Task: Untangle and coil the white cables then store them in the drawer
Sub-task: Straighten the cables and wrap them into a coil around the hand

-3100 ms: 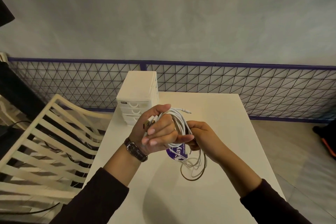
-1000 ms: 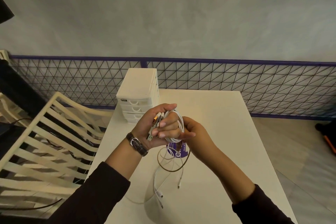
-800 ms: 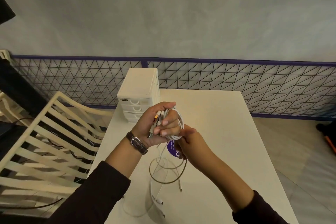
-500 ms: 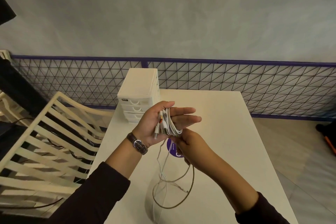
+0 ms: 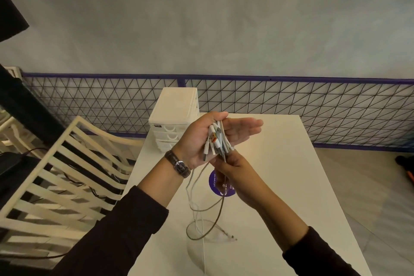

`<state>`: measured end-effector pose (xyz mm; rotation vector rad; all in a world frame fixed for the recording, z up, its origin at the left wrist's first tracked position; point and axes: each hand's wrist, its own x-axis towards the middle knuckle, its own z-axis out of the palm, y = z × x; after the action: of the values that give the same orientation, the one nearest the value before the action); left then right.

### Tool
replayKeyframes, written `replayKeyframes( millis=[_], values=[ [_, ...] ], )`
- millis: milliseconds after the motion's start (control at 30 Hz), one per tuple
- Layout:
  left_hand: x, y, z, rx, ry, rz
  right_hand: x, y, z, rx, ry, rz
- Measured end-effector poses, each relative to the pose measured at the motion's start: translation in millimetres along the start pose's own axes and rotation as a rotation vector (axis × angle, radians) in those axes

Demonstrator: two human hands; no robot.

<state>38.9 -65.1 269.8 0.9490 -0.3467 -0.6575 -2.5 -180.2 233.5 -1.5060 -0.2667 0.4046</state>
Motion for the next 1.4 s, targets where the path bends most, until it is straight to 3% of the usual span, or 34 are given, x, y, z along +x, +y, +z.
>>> replayKeyframes(
  millis=[233,700,967,1167,1333,1400],
  values=[
    [-2.7,-7.4,-12.2,0.085,0.081,-0.006,1.6,3.0,-5.9,-0.147,-0.052,0.138],
    [-11.9,4.3,-1.7,0.957,0.165,-0.169,4.3,1.9,-35.3,-0.572,-0.125,0.141],
    [-7.3,-1.9,14.1,1.619,0.046,-0.562,9.2,3.5,-54.8,-0.689,-0.104,0.160],
    [-4.9,-3.8,21.3,1.967,-0.112,-0.653,8.7,5.9,-62.7,-0.737,-0.102,0.182],
    [-1.1,-13.3,16.8,1.982,-0.049,-0.763,5.2,-8.0,-59.9,-0.859,-0.102,0.162],
    [-0.4,-19.6,11.5,1.912,0.002,-0.730,3.9,-12.2,-57.6,-0.923,-0.098,0.136]
  ],
)
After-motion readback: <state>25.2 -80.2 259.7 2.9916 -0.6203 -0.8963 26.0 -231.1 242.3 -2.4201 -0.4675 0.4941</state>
